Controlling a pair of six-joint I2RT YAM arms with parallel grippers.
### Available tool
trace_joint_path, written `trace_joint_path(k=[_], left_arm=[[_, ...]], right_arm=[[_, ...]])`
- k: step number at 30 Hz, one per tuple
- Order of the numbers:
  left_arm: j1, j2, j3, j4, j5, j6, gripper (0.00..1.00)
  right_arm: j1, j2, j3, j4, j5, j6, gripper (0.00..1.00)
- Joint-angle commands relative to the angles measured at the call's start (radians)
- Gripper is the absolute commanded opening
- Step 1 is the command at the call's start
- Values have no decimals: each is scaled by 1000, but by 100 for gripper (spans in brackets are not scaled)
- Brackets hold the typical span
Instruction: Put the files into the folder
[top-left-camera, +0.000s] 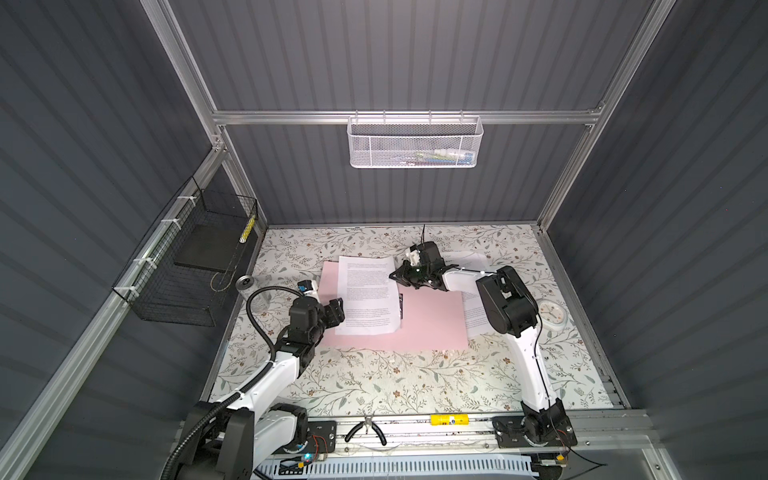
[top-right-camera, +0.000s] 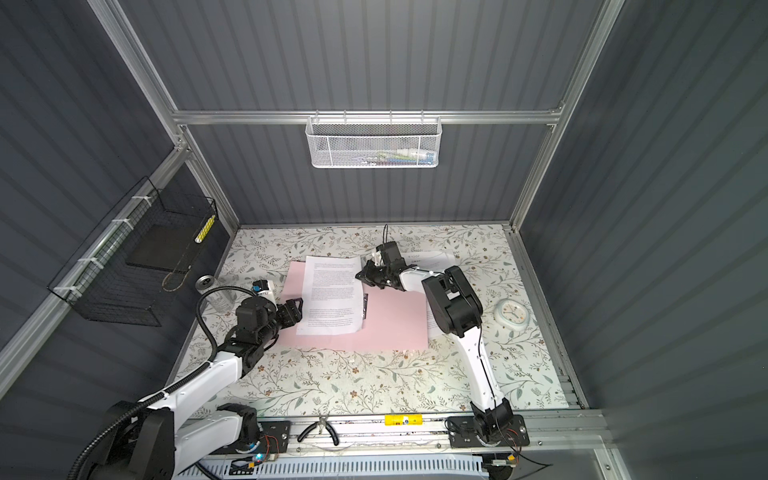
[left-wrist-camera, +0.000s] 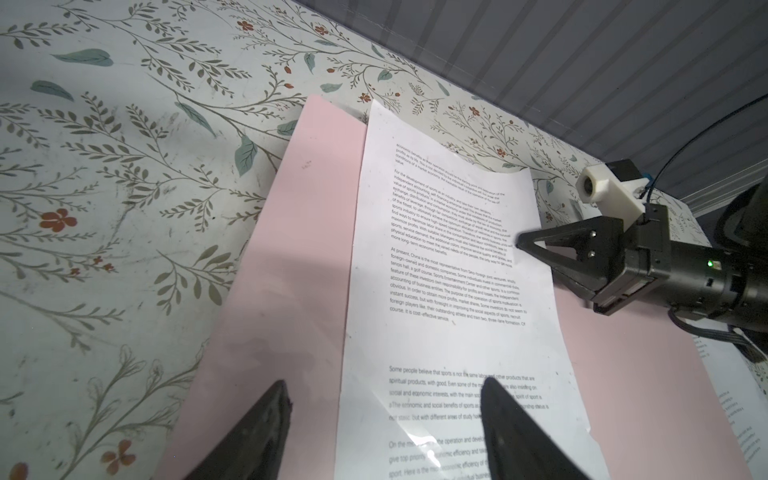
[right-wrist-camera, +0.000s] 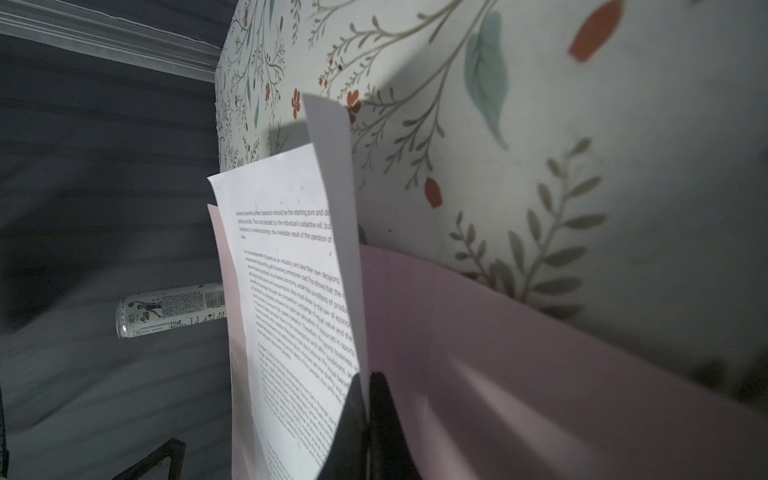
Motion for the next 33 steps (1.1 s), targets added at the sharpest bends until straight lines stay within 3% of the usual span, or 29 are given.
trace_joint_path(k=[1,26,33], left_arm=[[7,-18,14,-11,-21,3,73],[7,-58,2,-49,-46,0,72],[7,-78,-4,-60,-55,0,72]], right_arm=[[9,-38,-11,34,38,22,0],[86,-99,-88,20,202,100,0],[102,-84,-78,32,197,107,0]])
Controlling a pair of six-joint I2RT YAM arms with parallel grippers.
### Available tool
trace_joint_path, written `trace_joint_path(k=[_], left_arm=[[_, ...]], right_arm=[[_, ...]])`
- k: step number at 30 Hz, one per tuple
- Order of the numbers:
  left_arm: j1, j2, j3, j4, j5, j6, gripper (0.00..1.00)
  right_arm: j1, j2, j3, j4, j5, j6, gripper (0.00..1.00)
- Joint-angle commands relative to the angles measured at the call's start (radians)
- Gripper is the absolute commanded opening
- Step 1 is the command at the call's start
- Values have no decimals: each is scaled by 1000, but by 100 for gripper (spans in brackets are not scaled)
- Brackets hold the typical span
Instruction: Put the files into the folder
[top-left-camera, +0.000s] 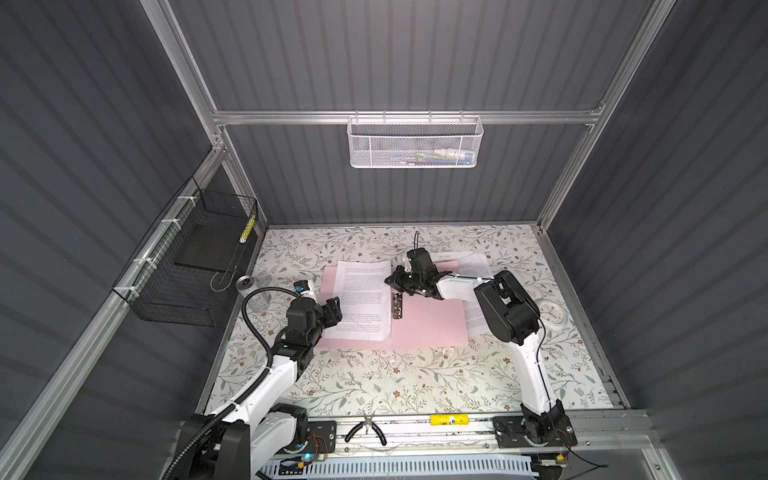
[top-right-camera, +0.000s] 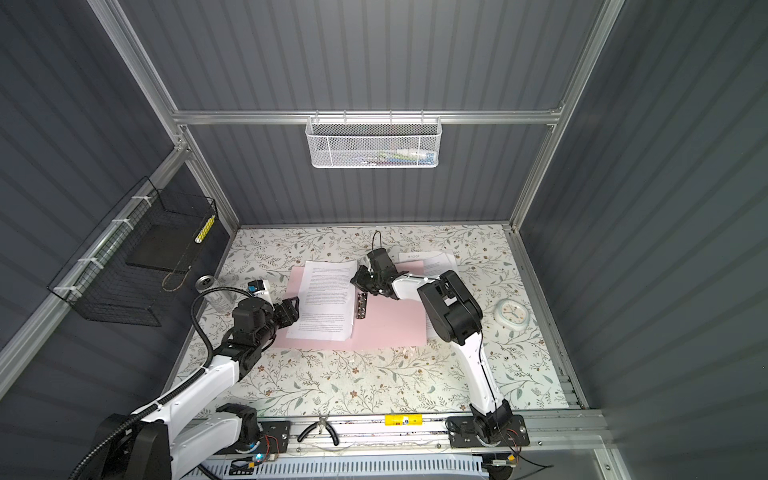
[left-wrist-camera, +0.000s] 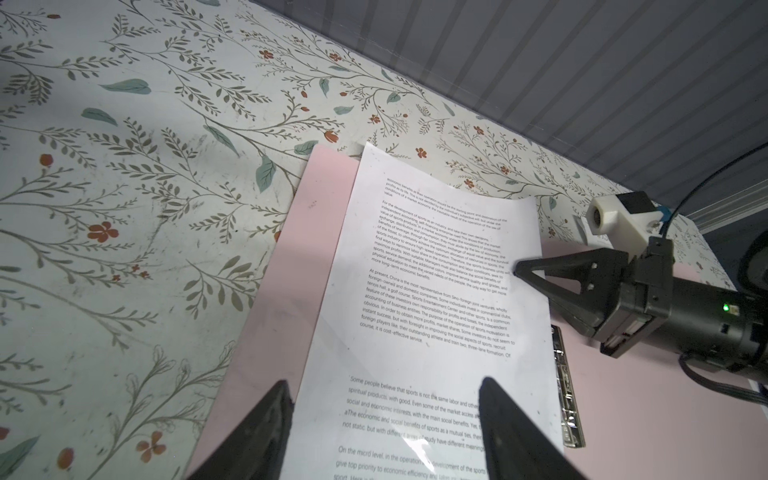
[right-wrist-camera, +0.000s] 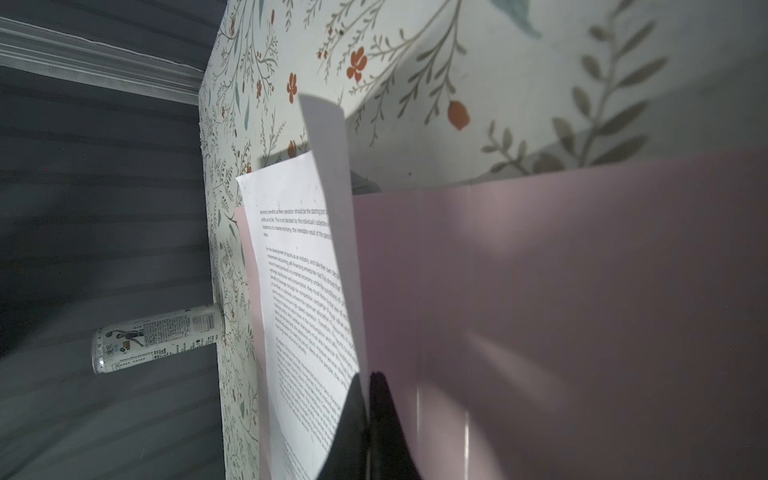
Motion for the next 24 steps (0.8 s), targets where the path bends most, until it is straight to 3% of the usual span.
trace_joint_path(k=[1,24], left_arm=[[7,-16,-3,-27,-13,0,72],[7,-28,-8,-48,-18,-4,71]], right_arm=[[18,-12,9,9,16,14,0],[79,25,33,36,85,116,0]])
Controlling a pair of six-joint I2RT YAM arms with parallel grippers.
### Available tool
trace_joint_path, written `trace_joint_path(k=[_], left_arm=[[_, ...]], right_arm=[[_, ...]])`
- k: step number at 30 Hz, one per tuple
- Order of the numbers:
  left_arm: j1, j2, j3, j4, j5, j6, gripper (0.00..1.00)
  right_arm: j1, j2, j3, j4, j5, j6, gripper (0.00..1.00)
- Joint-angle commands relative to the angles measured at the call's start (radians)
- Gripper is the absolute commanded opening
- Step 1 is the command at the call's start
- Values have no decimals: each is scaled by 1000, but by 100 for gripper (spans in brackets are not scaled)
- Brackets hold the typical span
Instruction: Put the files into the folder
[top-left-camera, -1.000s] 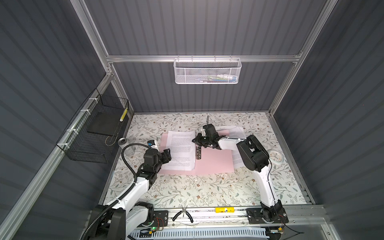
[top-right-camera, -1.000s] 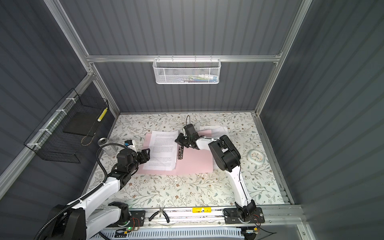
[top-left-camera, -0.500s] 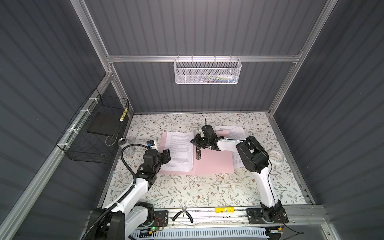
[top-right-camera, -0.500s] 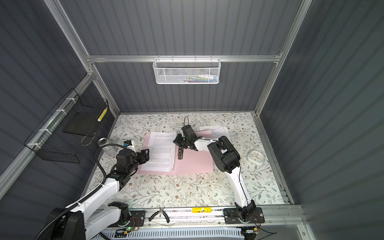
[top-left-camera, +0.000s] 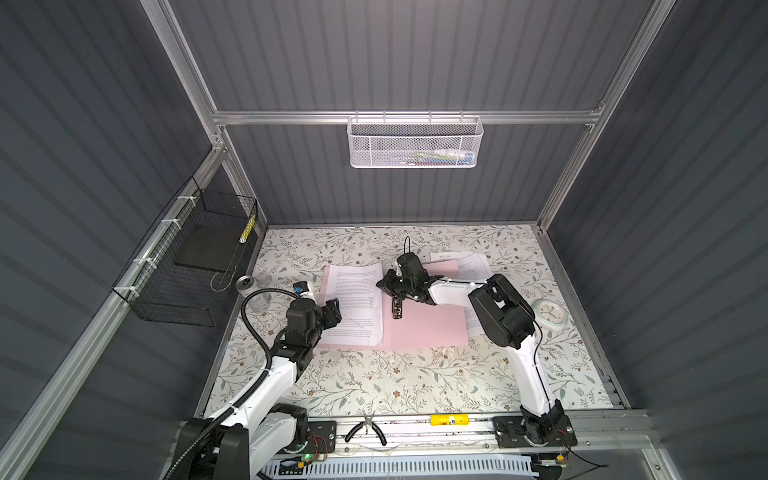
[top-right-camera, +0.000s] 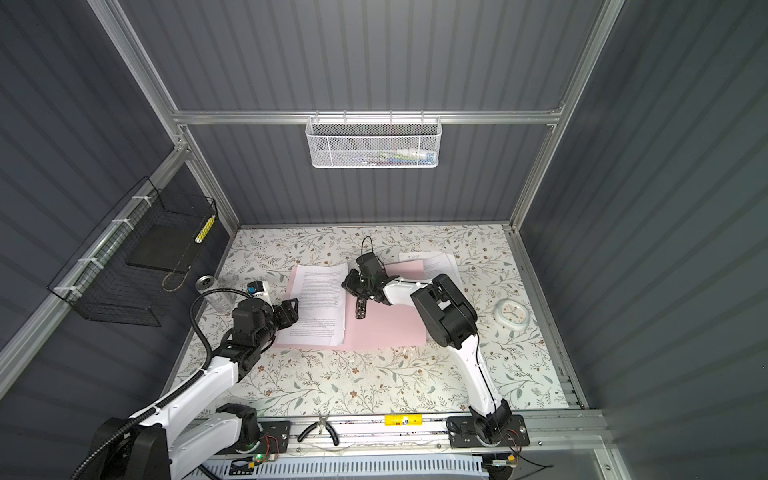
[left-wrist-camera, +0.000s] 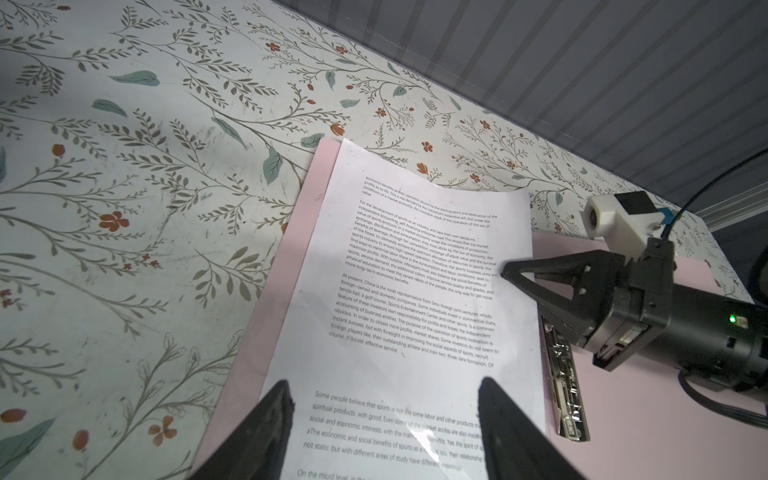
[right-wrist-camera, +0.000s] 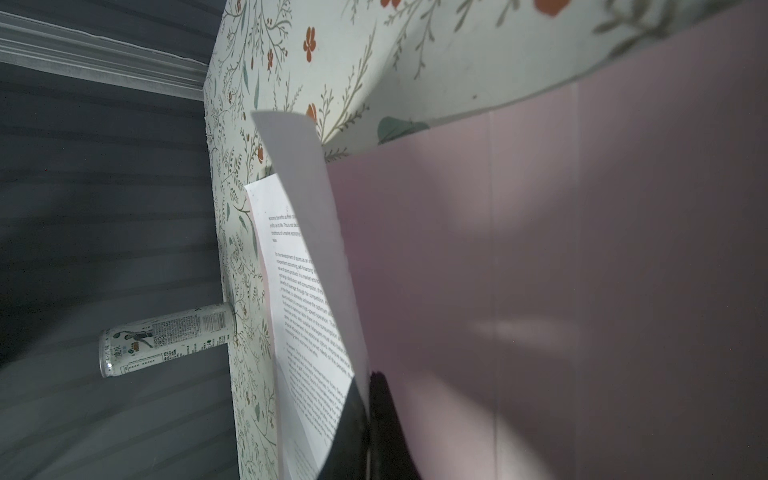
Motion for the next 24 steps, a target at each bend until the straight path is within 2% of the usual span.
trace_joint_path(k=[1,24], left_arm=[[7,-13,-8,-13,-13,-1,71],[7,4,-7,-7,-14,3,71]], right_arm=[[6,26,24,22,23,28,0],[16,63,68,14,16,51,0]])
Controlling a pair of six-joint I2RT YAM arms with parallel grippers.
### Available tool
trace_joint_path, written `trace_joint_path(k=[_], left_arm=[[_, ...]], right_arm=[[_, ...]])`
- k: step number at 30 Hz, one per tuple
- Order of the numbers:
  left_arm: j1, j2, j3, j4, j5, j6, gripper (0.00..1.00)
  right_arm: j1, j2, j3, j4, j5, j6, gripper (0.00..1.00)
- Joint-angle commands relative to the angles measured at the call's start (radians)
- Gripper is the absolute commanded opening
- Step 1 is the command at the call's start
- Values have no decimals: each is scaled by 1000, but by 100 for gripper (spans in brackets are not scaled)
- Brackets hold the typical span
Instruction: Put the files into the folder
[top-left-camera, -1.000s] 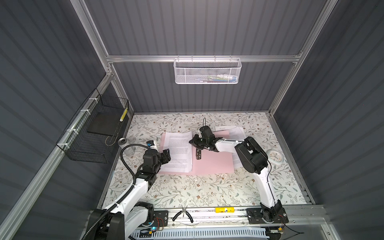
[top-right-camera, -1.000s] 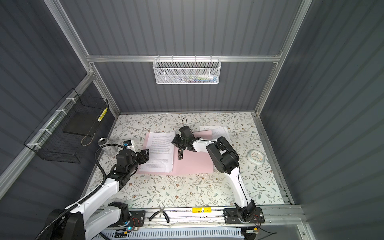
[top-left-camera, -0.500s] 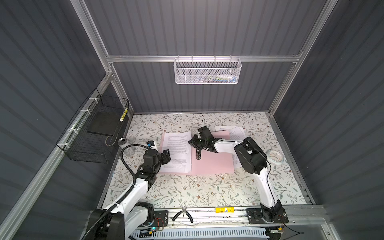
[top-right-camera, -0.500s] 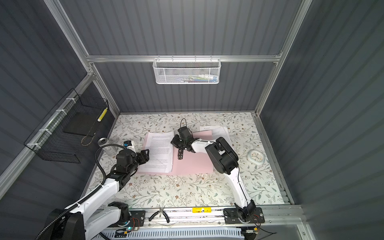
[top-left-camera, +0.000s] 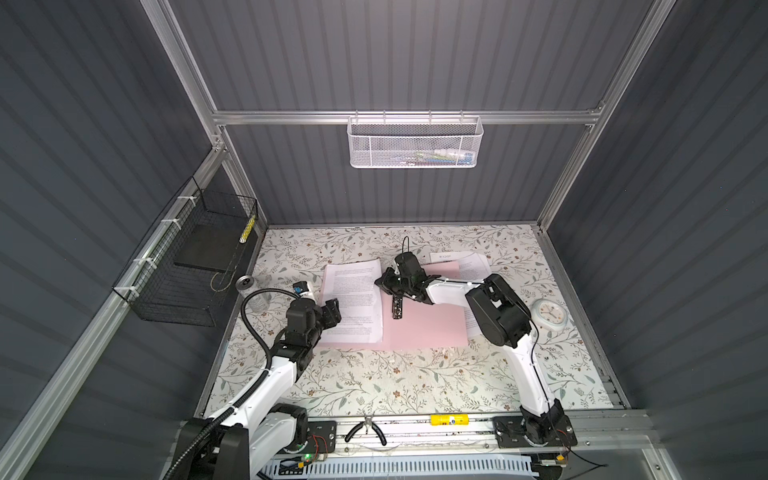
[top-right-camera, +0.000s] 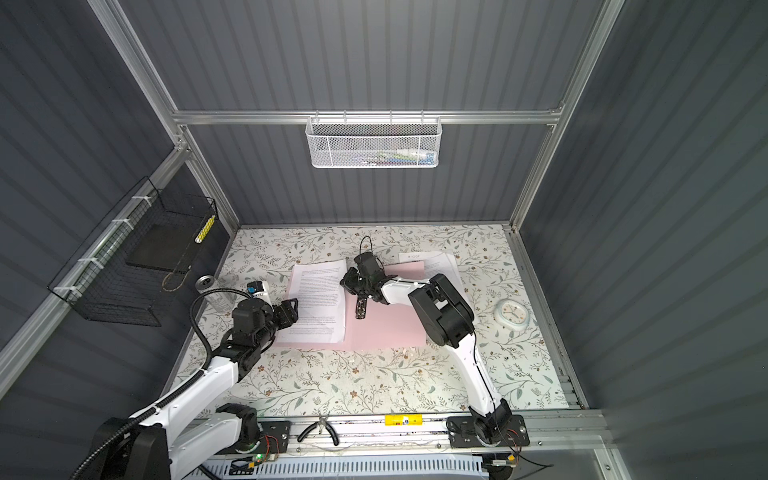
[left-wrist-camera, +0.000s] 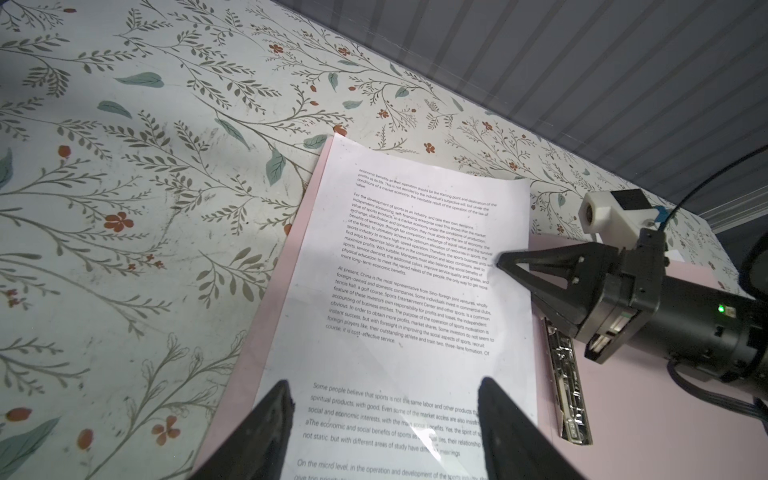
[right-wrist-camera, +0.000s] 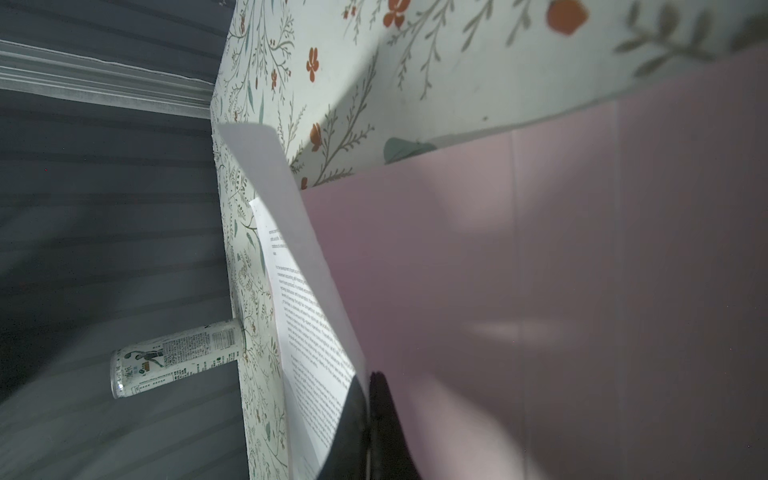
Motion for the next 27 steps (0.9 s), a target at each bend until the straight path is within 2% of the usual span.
trace_joint_path(k=[1,12,27], left_arm=[[7,2,-7,-8,-8,3,71],[7,-5,-8,-11,-12,6,71],[7,5,-8,-6,-9,3,71]], right_arm=[[11,24,23,-3,-1,9,0],[-15,-18,-23,8,32,-1,0],[15,32,34,-13,-14,10,0]])
